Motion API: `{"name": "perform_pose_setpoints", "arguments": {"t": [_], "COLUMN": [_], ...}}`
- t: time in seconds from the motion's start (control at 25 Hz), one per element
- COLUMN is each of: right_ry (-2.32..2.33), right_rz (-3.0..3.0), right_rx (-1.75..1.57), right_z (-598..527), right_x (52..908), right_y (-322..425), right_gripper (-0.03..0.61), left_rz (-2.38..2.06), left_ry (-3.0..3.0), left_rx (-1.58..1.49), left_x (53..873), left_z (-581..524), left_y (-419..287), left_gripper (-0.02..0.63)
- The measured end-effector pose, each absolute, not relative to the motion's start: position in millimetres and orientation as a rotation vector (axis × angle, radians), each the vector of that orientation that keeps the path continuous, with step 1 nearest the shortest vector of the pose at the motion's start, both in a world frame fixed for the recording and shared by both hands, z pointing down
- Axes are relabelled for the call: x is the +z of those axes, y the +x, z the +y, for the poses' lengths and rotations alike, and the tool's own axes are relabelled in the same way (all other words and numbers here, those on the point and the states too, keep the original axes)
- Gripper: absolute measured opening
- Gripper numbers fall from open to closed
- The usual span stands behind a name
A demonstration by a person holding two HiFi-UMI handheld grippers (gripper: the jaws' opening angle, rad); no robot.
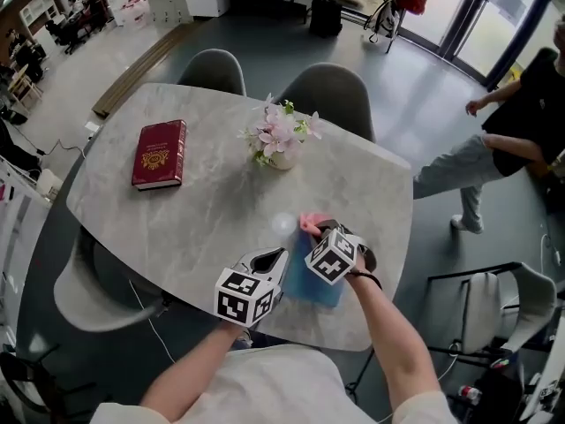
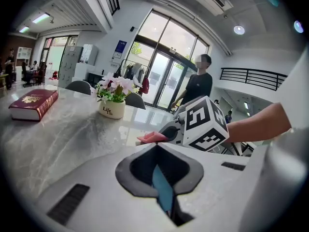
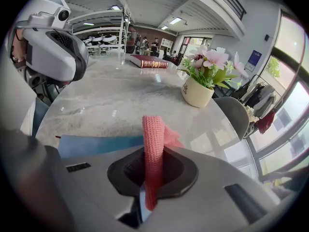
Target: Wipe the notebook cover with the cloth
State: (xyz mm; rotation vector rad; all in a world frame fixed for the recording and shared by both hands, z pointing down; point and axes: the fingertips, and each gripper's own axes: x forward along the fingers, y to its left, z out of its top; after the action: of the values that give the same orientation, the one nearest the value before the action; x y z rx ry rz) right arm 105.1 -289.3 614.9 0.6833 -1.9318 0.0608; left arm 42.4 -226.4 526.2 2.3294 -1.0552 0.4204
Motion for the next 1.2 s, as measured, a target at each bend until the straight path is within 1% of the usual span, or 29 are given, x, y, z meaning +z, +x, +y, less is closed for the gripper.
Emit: {"name": "perform_pose_setpoints", "arguments": {"t": [1.2], "right_ry": [0.732], "right_rz": [-1.95], "right_rx": [0.221], "right_z": [-153], "right_x": [613], "right_y": [59], "right_gripper": [0.015], "left_rz": [-0.903], "left_ry": [2.404], "left_rx": [0.398], "left_x": [521], "left_z": [-181], "left_y": [17], "left_gripper": [0.008]}}
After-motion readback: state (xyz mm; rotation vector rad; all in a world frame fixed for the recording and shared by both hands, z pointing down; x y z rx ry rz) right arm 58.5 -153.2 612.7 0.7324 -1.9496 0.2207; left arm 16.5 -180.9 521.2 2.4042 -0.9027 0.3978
